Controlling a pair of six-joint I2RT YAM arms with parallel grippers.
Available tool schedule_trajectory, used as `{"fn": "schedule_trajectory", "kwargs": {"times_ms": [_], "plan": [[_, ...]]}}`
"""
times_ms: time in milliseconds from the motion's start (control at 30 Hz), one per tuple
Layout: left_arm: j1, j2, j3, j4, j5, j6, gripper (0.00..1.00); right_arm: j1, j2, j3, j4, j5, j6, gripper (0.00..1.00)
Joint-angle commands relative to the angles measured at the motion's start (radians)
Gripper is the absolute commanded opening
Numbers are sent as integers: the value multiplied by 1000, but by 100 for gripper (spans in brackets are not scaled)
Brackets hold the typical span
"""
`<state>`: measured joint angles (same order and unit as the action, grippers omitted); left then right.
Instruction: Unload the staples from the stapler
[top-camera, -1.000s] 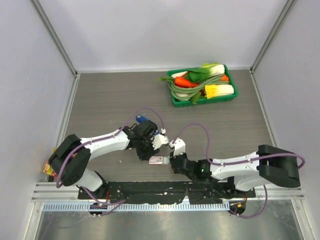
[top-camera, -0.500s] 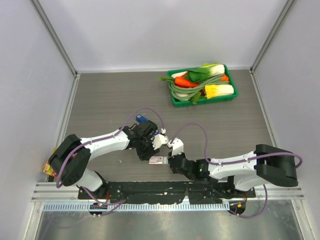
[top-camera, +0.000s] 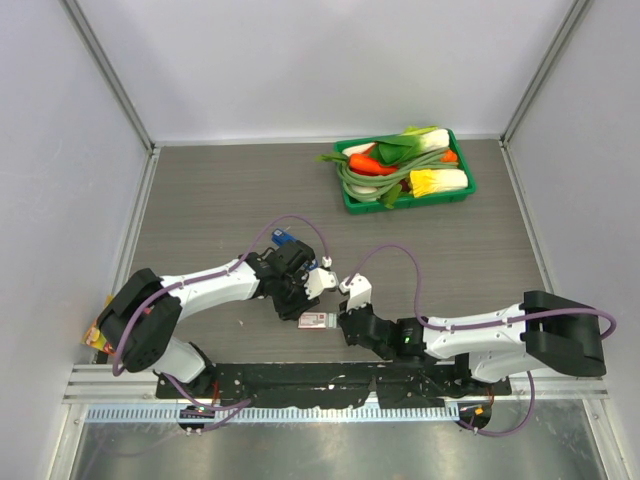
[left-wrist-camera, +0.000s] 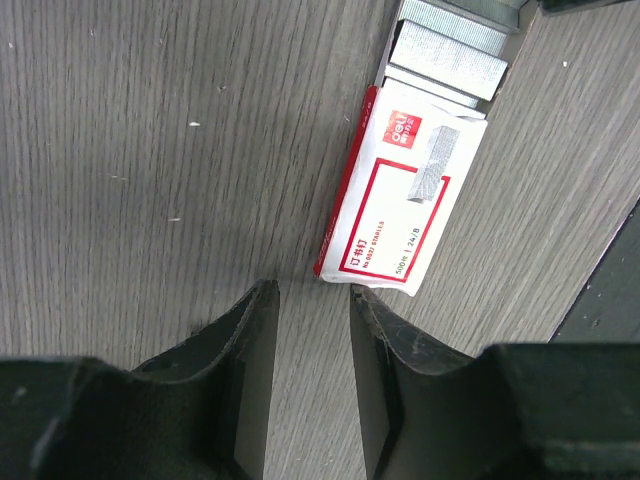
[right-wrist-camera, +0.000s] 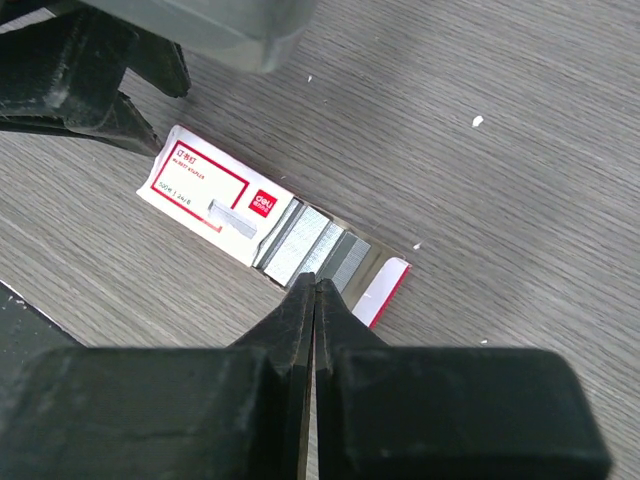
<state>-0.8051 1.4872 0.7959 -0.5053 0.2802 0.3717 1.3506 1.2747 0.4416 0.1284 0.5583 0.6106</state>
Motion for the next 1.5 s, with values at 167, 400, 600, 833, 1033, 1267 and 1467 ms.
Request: {"fn": "schedule_trajectory", "kwargs": {"times_ms": [167, 400, 600, 833, 1033, 1267, 1467], "plan": [[-6, -22, -4, 28, 8, 6, 38, -7, -21, -27, -6, 41, 44, 5], [-6, -19, -1, 30, 11, 4, 38, -7, 12, -9, 7, 23, 29, 2], [-6, -25, -6, 31, 7, 6, 38, -8, 41, 6, 31, 12, 17, 2], [-6, -28, -14, 31, 7, 7, 38, -7, 60, 14, 50, 0, 11, 16], [-6, -31, -17, 33, 8, 10, 38, -8, 54, 16, 51, 5, 8, 19], [-6, -30, -17, 36, 11, 10, 38, -8, 68, 29, 51, 2, -5, 18], [-6, -30, -18, 37, 11, 10, 38, -7, 71, 42, 43, 11, -18, 19]]}}
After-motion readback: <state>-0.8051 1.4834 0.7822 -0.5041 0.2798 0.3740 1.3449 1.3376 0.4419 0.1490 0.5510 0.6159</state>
